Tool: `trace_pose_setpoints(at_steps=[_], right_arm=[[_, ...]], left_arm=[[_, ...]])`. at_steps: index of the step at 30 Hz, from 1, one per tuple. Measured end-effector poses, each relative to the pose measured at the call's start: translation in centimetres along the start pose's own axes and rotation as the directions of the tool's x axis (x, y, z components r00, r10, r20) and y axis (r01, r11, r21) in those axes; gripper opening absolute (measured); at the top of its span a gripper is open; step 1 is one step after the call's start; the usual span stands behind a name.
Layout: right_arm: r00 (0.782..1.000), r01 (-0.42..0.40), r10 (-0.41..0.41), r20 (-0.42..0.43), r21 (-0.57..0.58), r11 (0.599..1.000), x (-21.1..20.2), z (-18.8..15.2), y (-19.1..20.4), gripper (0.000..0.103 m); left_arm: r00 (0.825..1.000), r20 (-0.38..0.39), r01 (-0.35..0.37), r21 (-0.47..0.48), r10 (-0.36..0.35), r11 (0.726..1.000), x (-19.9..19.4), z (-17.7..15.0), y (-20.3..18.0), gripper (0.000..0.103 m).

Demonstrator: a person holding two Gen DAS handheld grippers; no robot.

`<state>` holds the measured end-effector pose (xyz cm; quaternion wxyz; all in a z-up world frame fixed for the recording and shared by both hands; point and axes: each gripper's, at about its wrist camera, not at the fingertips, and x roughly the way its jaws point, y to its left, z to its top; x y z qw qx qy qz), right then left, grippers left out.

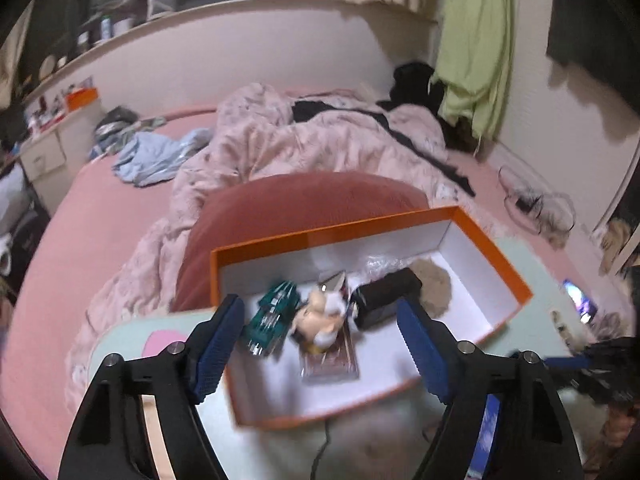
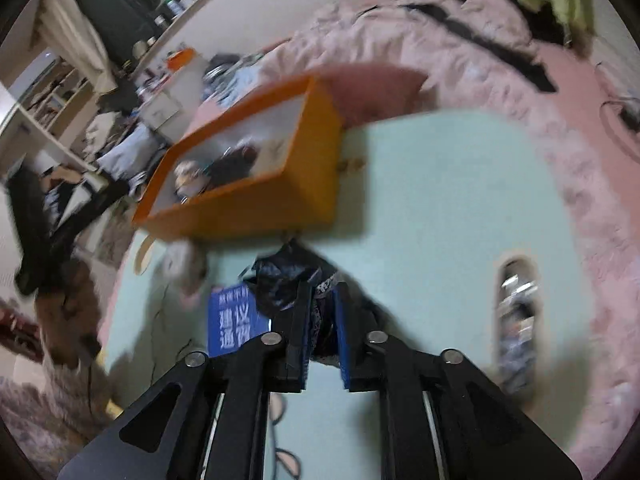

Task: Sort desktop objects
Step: 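Grasp the black cloth item in the box with the right gripper, drop it on the table, then grasp the cartoon figurine in the box with the left gripper, place it on the table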

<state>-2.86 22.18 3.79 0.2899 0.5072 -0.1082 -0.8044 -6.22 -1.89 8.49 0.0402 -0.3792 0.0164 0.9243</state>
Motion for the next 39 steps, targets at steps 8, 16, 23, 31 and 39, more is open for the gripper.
trace_pose_setpoints(at_steps=[8,16,23,31,39], right_arm=[[0.998,0.03,-0.03,0.061,0.0,1.0,-1.6,0.2,-0.4,0.038],[0.998,0.007,-0.008,0.06,0.022,1.0,-1.3,0.2,-0.8,0.038],[0.996,0.012,-0.012,0.083,0.003,1.0,-1.8,0.5,0.0,0.038],[0.992,-0.029,0.028,0.126,0.007,1.0,-2.4,3.9,1.2,0.038],[0.996,-0.031,0.036,0.078,-0.061,0.998,1.5,8.7,5.2,0.057]], left_arm=[[0.989,-0.145,-0.03,0.078,0.041,0.996,4.0,-0.7,-1.6,0.049],[0.988,-0.143,0.055,-0.003,-0.055,0.998,4.1,-1.6,-0.1,0.033],[0.985,0.087,0.154,-0.023,-0.151,0.988,-3.8,-0.2,0.7,0.033],[0.988,0.095,0.129,-0.039,-0.125,0.991,-7.8,-5.1,1.8,0.033],[0.996,-0.039,0.079,-0.152,-0.086,0.985,-4.0,-11.3,2.8,0.033]])
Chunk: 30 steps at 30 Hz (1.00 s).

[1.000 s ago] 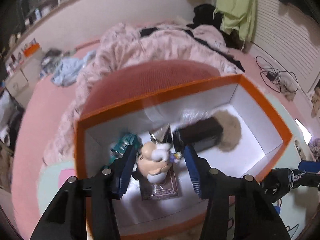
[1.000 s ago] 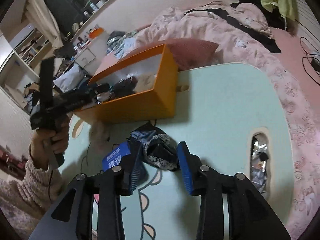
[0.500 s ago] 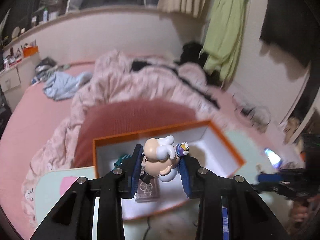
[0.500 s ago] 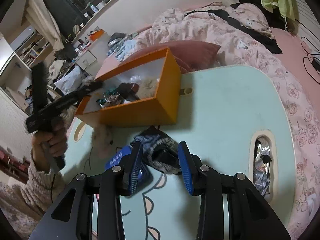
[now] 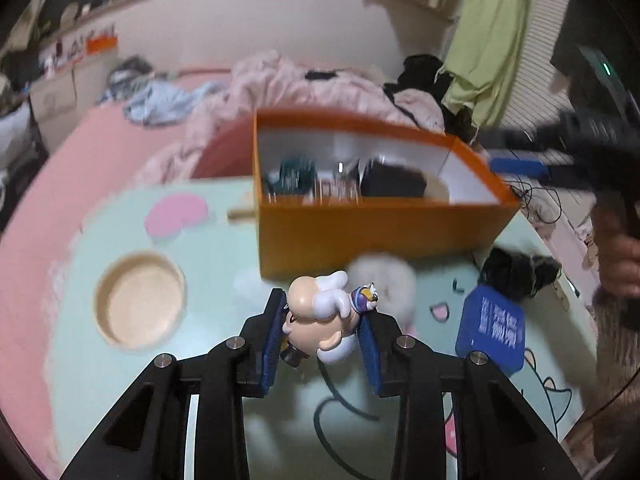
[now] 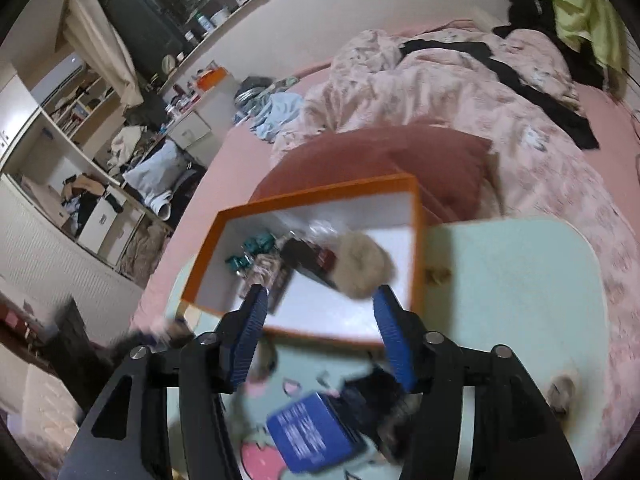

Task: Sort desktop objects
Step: 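Grasp the cartoon figurine in the box with the left gripper, place it on the table, then grasp the dark red case in the box with the right gripper, set it on the table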

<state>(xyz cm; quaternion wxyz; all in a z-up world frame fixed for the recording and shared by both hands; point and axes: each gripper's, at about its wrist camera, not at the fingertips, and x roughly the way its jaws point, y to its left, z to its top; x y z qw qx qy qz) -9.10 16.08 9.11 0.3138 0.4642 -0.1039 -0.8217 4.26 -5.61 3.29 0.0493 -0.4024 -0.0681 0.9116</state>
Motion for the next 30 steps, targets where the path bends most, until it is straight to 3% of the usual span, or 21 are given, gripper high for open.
trace_pose_setpoints(at_steps=[6,7,8,10,12,14,16,24,30], right_arm=[[0.99,0.085,-0.104,-0.097,-0.183,0.979,5.3,2.0,3.1,0.057],[0.985,0.11,-0.135,-0.105,-0.211,0.971,6.0,2.2,3.4,0.057],[0.978,0.145,-0.178,-0.108,-0.258,0.955,6.9,2.2,3.9,0.057],[0.957,0.214,-0.266,-0.114,-0.34,0.916,8.6,2.1,4.4,0.057],[0.933,0.243,-0.322,-0.16,-0.38,0.893,10.0,1.6,4.4,0.057],[0.928,0.213,-0.31,-0.206,-0.387,0.897,10.9,1.0,4.0,0.051],[0.928,0.185,-0.287,-0.237,-0.375,0.908,11.5,0.6,3.5,0.031],[0.973,0.11,-0.164,-0.16,-0.302,0.947,8.1,0.6,2.7,0.029],[0.998,0.059,-0.065,-0.018,-0.211,0.976,1.2,1.0,2.3,0.029]], left_arm=[[0.999,-0.038,0.041,0.04,-0.039,0.998,1.4,-1.5,-1.7,0.034],[0.997,-0.043,0.061,0.043,-0.059,0.997,1.4,-1.7,-2.0,0.041],[0.997,-0.037,0.074,0.045,-0.072,0.996,1.2,-1.8,-2.2,0.058],[0.998,-0.009,0.07,0.04,-0.069,0.997,0.7,-1.7,-2.3,0.078],[0.997,0.015,0.073,0.028,-0.074,0.997,0.2,-1.8,-2.0,0.079],[0.997,0.018,0.075,0.009,-0.075,0.997,0.0,-1.7,-1.5,0.079],[0.997,0.017,0.076,-0.014,-0.076,0.997,0.0,-1.6,-0.8,0.079],[0.993,0.078,0.09,-0.057,-0.085,0.994,-1.8,0.0,0.6,0.079],[0.987,0.124,0.102,0.028,-0.105,0.994,-2.8,4.4,-0.6,0.079]])
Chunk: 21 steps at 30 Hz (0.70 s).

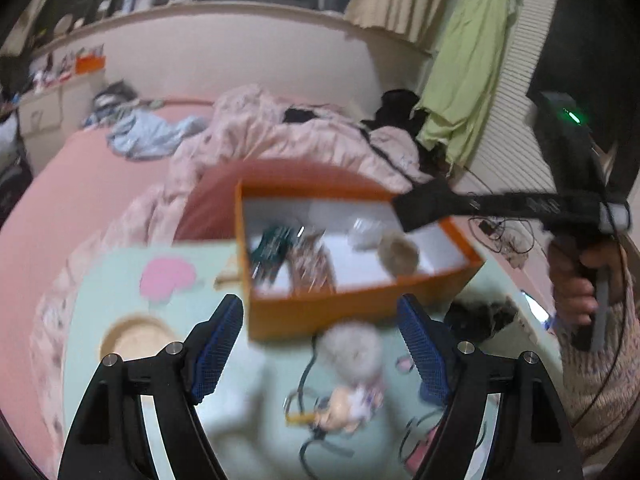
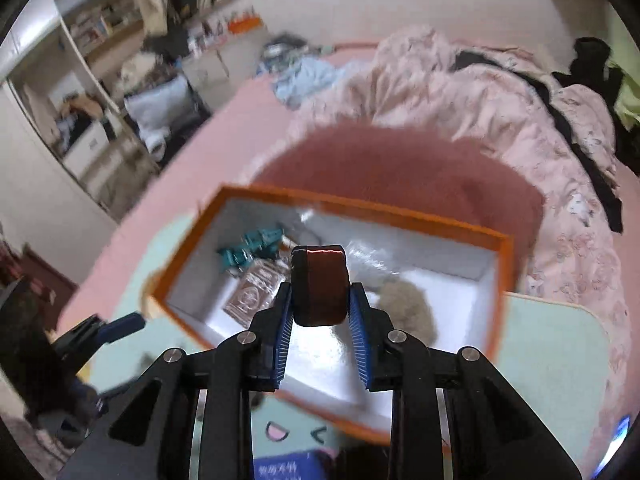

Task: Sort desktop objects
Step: 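Grasp the dark red case in the box with the right gripper, set it on the table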

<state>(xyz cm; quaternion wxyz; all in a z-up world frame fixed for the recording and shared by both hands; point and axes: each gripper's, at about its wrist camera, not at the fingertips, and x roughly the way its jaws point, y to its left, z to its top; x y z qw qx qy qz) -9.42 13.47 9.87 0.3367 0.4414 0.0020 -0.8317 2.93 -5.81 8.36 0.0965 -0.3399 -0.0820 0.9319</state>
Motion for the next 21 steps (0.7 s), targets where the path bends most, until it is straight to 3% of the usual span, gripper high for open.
trace_pose_setpoints(at_steps=[4,7,11,15,19,21], right_arm=[[0.996,0.032,-0.038,0.084,0.068,0.997,-4.7,-1.4,-2.0,0.029],[0.99,0.092,-0.103,0.097,0.112,0.989,-6.4,-2.9,-3.6,0.029],[0.987,0.141,-0.154,0.054,0.192,0.971,-6.7,-6.5,-6.4,0.029],[0.988,0.148,-0.152,0.004,0.201,0.968,-5.3,-9.1,-6.8,0.029],[0.994,0.104,-0.098,-0.047,0.151,0.983,-3.4,-11.1,-5.5,0.028],[0.991,0.097,-0.087,-0.101,0.096,0.991,-2.4,-11.7,-4.2,0.028]], left_arm=[[0.996,-0.082,0.042,0.007,-0.042,0.999,2.5,3.8,-1.9,0.079],[0.985,-0.156,0.07,-0.009,-0.071,0.997,5.5,6.1,-3.5,0.079],[0.956,-0.292,0.031,-0.025,-0.037,0.999,10.8,7.4,-5.1,0.072],[0.913,-0.408,-0.037,-0.09,-0.003,0.995,16.1,7.5,-5.1,0.065],[0.889,-0.456,-0.085,-0.108,0.027,0.991,18.5,6.8,-5.0,0.059],[0.887,-0.462,-0.08,-0.14,0.007,0.987,19.0,6.7,-5.0,0.058]])
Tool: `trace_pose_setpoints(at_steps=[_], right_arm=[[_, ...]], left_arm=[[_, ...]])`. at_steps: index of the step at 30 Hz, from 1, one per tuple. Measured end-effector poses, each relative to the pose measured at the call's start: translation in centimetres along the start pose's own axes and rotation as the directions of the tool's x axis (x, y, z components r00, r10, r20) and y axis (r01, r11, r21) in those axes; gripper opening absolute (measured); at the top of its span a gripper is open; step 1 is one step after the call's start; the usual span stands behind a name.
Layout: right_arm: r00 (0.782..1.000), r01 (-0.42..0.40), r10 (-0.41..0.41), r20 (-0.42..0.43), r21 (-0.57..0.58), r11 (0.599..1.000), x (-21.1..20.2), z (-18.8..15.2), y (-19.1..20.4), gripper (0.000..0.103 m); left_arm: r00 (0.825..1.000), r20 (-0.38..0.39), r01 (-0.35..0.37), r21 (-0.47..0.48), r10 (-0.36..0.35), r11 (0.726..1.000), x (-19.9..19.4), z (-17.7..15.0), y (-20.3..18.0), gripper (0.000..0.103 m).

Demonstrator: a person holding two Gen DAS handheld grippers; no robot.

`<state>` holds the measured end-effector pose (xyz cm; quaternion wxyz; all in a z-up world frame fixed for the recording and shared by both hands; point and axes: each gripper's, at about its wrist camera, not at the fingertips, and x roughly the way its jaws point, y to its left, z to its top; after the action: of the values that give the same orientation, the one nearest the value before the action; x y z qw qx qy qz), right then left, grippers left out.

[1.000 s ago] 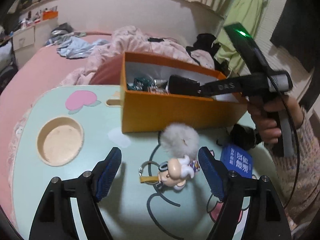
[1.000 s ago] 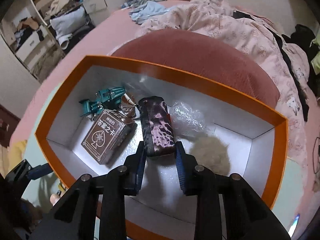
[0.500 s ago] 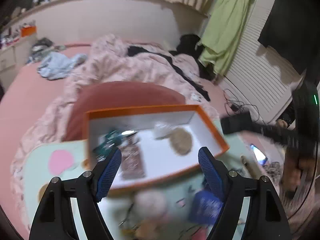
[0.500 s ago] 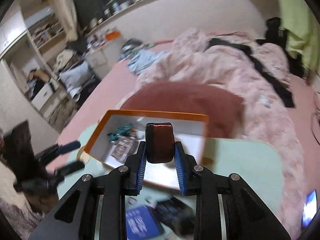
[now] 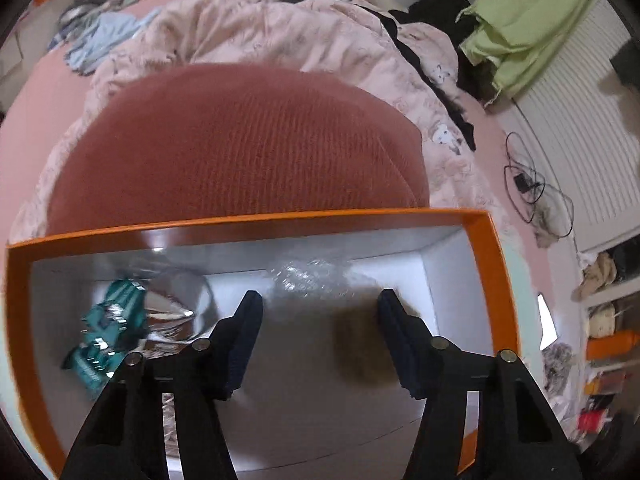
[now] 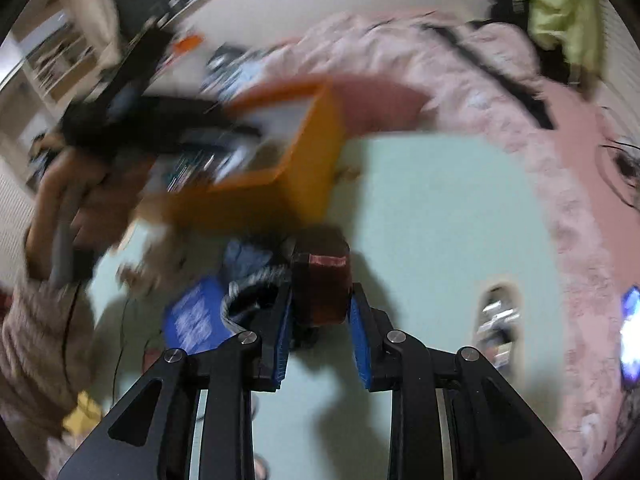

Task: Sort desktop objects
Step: 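Grasp the dark red case in the box with the right gripper, set it on the table, then grasp the clear plastic bag in the box with the left gripper, place it on the table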

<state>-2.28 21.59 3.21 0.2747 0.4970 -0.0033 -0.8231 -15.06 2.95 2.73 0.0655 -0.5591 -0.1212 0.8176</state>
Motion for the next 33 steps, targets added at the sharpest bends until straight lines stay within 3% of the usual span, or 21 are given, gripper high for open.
trace_pose_setpoints(at_steps=[5,13,17,21,26,30,33], right_arm=[[0.997,0.078,-0.079,-0.004,-0.096,0.992,0.1,-0.7,1.7,0.028],[0.989,0.148,-0.15,0.004,-0.155,0.977,0.0,-1.2,3.0,0.029],[0.987,0.16,-0.162,0.002,-0.166,0.973,-0.2,-1.2,3.1,0.029],[0.985,0.17,-0.171,0.002,-0.158,0.973,-0.2,-0.9,2.6,0.029],[0.988,0.154,-0.152,0.031,-0.098,0.983,-1.5,-0.2,1.5,0.04],[0.992,0.12,-0.117,0.056,-0.048,0.992,-2.5,1.0,0.6,0.04],[0.995,0.065,-0.064,0.081,-0.017,0.998,-3.1,2.9,0.4,0.04]], left_arm=[[0.999,-0.031,0.04,-0.038,-0.041,0.998,0.1,0.4,0.2,0.042],[0.998,-0.004,0.062,-0.014,-0.062,0.998,-0.4,0.4,0.0,0.019],[0.991,0.021,0.131,-0.012,-0.131,0.991,-1.1,0.3,0.3,0.009],[0.974,0.113,0.192,0.034,-0.194,0.981,-3.7,-0.3,0.0,0.007],[0.938,0.218,0.263,0.061,-0.27,0.963,-8.4,-1.4,0.9,0.007],[0.901,0.296,0.308,0.077,-0.317,0.948,-12.6,-4.0,2.5,0.007],[0.893,0.322,0.303,0.088,-0.315,0.949,-14.3,-7.2,4.2,0.007]])
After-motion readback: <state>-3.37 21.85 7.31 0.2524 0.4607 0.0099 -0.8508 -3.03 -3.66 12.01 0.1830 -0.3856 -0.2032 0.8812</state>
